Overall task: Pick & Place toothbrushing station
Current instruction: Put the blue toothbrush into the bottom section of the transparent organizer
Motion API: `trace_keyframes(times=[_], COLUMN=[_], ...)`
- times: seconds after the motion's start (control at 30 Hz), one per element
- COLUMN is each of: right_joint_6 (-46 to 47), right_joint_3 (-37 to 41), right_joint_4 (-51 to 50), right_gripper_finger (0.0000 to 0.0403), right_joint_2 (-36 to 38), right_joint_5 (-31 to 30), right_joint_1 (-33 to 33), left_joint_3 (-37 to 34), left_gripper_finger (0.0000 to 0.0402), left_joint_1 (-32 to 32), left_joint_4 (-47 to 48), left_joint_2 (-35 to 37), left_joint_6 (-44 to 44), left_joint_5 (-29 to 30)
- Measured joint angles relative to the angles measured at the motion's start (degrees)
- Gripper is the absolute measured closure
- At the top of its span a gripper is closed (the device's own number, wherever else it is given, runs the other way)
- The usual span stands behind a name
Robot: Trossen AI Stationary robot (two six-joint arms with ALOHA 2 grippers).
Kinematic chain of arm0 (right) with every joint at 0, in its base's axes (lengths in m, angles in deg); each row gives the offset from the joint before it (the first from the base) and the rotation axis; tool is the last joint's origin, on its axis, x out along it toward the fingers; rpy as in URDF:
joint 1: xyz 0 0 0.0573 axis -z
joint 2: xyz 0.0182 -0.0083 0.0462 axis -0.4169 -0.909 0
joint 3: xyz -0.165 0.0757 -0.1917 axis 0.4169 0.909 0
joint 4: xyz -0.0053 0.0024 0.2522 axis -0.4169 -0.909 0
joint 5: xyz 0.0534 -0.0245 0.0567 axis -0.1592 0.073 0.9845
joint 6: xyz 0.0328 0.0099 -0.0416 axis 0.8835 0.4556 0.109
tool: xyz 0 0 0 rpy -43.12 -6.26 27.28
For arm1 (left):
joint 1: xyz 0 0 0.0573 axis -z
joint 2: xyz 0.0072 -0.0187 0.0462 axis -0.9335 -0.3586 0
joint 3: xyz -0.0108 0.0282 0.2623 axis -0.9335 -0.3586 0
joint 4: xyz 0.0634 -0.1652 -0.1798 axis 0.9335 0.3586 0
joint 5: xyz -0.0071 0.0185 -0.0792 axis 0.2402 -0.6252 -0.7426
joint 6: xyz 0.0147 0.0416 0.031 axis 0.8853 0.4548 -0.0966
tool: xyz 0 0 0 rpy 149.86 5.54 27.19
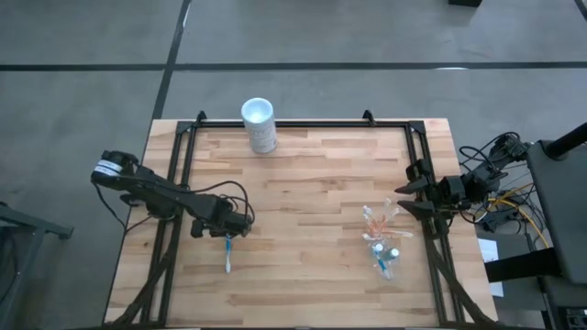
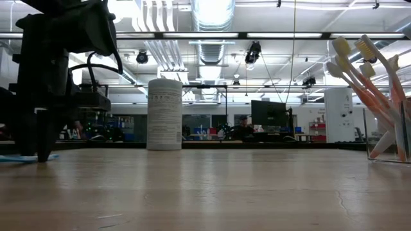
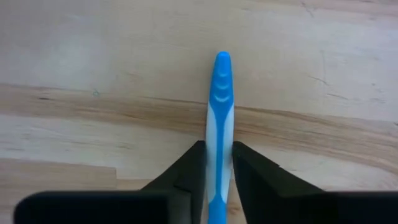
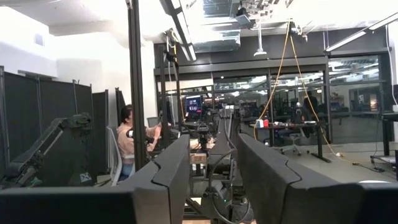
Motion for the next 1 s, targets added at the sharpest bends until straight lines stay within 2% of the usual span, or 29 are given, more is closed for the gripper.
trace_keyframes(times=[0.23, 0.6, 1.0], right_joint_6=[0.0, 0.0, 0.0], right_joint_3=[0.0, -0.02, -0.02], right_joint_4=[0.0, 0.02, 0.02], right_gripper_finger=[0.0274, 0.0284, 0.027], right_joint_2=[0.0, 0.0, 0.0], right_joint_5=[-0.01, -0.01, 0.0], right_joint_1=[0.0, 0.0, 0.0], left_joint_3=[0.0, 0.33, 0.26], left_gripper_finger=[0.0364, 0.0394, 0.0394], left_joint_1=[0.0, 0.0, -0.31], left_joint_4=[0.29, -0.15, -1.3], left_joint_2=[0.06, 0.07, 0.04], left_joint_6=[0.05, -0.51, -0.85], left_joint_5=[-0.01, 0.54, 1.3])
